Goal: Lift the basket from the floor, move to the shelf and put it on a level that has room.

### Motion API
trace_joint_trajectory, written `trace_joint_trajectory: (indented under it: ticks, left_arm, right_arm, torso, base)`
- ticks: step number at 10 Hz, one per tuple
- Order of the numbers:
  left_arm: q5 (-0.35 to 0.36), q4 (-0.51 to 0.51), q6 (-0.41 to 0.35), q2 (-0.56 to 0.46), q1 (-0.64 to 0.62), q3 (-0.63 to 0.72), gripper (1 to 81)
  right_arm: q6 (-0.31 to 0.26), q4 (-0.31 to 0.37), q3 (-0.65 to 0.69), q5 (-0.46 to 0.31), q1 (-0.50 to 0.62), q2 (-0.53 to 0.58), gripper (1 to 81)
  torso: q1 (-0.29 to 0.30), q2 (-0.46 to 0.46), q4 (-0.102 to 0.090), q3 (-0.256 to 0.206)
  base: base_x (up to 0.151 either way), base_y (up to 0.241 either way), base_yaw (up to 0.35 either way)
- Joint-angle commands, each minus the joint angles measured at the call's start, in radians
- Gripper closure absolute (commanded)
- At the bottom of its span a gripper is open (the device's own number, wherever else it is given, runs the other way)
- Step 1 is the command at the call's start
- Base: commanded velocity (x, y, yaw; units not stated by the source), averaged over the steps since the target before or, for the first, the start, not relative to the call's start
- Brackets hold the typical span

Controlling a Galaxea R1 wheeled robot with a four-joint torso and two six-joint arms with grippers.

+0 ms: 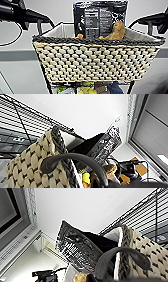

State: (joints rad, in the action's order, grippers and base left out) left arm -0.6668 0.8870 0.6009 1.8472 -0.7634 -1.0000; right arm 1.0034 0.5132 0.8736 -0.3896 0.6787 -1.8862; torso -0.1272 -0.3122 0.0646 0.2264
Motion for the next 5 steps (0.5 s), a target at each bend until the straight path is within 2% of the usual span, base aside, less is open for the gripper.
trace_joint_trajectory:
  ticks: [1, 5]
  left_arm:
    - [0.015, 0.007, -0.010, 0.069, -0.136, -0.107, 81.1]
    - [-0.019, 0.013, -0.012, 0.162, -0.168, -0.236, 81.1]
  right_arm:
    - [-0.003, -0.009, 0.140, 0.003, 0.170, -0.069, 81.1]
    - [-0.009, -0.010, 0.217, 0.000, 0.169, -0.127, 81.1]
  torso:
    - [0.000, 0.000, 0.000, 0.000]
    - [0.000, 0.000, 0.000, 0.000]
  base:
    - [0.000, 0.000, 0.000]
    - [0.000, 0.000, 0.000]
